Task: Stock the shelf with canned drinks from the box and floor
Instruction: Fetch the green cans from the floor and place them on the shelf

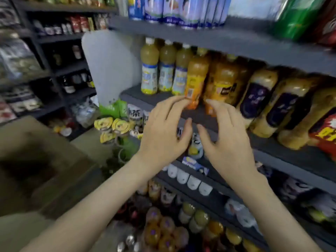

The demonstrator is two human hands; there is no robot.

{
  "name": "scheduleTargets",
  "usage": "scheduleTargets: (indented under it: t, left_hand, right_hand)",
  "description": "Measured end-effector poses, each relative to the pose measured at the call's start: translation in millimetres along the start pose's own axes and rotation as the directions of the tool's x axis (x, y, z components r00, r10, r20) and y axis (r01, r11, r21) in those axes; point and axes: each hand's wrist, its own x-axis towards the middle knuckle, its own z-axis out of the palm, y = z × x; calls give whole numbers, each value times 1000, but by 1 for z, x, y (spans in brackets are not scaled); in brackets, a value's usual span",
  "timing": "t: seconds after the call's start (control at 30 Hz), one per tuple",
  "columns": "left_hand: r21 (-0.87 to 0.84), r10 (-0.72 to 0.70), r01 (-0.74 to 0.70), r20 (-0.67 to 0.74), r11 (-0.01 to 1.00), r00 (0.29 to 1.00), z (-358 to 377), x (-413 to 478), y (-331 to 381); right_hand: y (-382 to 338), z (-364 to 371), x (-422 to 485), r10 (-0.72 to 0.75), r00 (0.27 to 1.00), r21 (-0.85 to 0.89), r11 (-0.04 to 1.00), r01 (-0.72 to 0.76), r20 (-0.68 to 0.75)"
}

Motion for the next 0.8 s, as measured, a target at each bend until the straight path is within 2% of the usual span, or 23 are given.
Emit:
scheduleTargets:
  t: [0.07,0.17,0.3,0.4,0.57,0.7,0.8]
  left_hand:
    - [41,-162,157,149,987,975,-5,-71,-4]
    - [145,-407,381,299,913,863,-17,-172,-12]
    - [273,-642,585,419,763,642,-32,-298,-26]
    - [407,-804,708,433,577,407,-34,-398,-45]
    - [503,-877,765,452,402,164,-18,-557,-84]
    - [538,-895,778,441,324,67,14,-673,-120]
    - [529,-901,805,433,269,17,47,-755,-143]
  right_hand:
    - [-2,29,-43,56,987,74,995,-68,154]
    - [-10,73,-101,117,920,136,974,-179,374]
    - [-16,139,-182,112,821,164,956,-242,560]
    - [-9,203,-257,148,736,116,948,-295,661]
    - [4,314,-411,213,542,41,907,-419,813]
    - [16,403,-521,161,404,18,914,-406,900]
    - [27,484,-588,107,279,-8,943,-333,954]
